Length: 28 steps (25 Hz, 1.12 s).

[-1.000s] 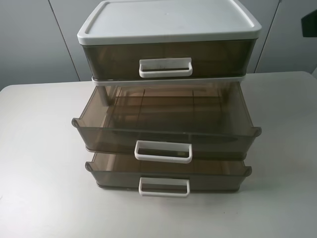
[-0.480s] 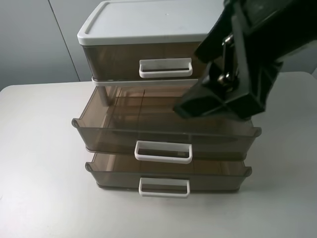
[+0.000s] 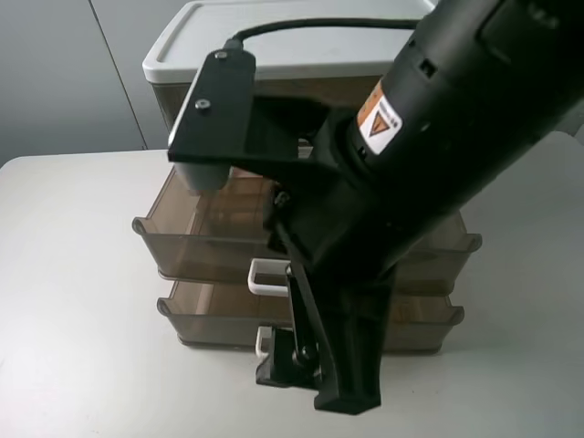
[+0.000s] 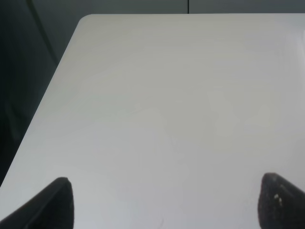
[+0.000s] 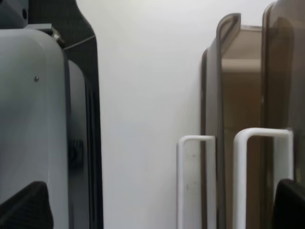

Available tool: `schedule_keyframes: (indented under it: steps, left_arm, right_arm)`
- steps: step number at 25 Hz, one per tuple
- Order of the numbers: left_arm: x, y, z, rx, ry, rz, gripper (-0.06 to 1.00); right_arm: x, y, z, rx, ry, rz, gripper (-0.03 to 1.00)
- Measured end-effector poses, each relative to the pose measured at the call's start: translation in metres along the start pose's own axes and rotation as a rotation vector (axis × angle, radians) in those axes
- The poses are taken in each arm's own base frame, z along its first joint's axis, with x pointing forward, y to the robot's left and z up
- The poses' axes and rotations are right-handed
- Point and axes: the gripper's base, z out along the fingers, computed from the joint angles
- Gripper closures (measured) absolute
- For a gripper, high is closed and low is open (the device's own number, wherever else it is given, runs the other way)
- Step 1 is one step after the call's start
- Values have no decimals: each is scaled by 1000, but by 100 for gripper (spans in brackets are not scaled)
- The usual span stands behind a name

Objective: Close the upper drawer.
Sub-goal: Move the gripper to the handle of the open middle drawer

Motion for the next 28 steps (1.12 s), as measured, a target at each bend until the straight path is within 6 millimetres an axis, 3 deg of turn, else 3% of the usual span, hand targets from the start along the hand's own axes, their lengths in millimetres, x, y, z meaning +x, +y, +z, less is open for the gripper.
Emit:
schedule_keyframes:
  steps: [13, 28]
  left_arm:
    - [0, 0, 0, 0, 0, 0, 20]
    - [0, 0, 0, 0, 0, 0, 20]
  right_arm:
    - [5, -11, 44, -28, 177, -21, 27]
    - [9, -21, 58, 26, 240, -81, 27]
